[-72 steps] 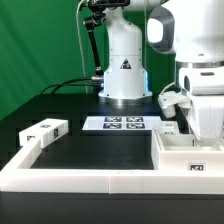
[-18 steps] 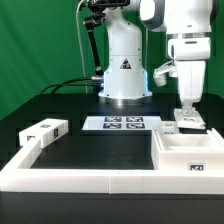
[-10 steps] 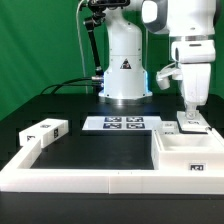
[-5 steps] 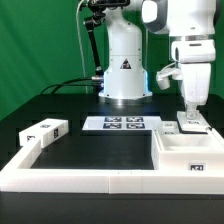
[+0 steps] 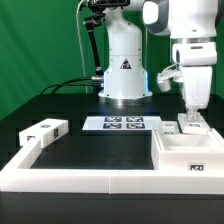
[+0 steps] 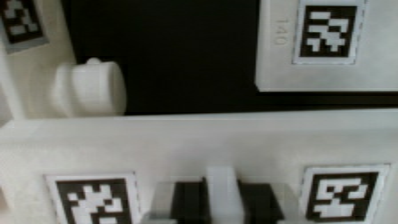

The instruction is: Assemble cabinet

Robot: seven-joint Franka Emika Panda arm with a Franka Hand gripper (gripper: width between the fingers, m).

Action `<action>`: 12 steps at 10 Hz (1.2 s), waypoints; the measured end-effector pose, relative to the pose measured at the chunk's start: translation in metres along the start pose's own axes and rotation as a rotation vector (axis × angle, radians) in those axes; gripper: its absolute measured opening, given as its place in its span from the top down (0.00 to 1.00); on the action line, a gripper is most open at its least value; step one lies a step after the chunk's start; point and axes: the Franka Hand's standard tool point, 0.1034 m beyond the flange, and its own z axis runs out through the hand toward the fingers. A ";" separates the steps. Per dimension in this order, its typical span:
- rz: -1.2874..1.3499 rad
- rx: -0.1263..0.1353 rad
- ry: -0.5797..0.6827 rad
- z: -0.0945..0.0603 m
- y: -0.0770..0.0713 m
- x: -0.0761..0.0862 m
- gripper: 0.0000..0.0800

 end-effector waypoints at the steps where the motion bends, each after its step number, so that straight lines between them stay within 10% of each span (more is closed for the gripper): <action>1: -0.002 -0.001 0.001 0.000 0.000 0.002 0.91; 6: -0.002 0.000 0.001 0.000 0.000 0.001 0.91; 12: 0.009 -0.001 -0.003 0.000 0.041 0.003 0.91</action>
Offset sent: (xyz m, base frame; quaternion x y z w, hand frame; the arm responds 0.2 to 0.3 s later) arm 0.0000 0.0000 0.0000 0.0000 0.0000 0.0000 1.0000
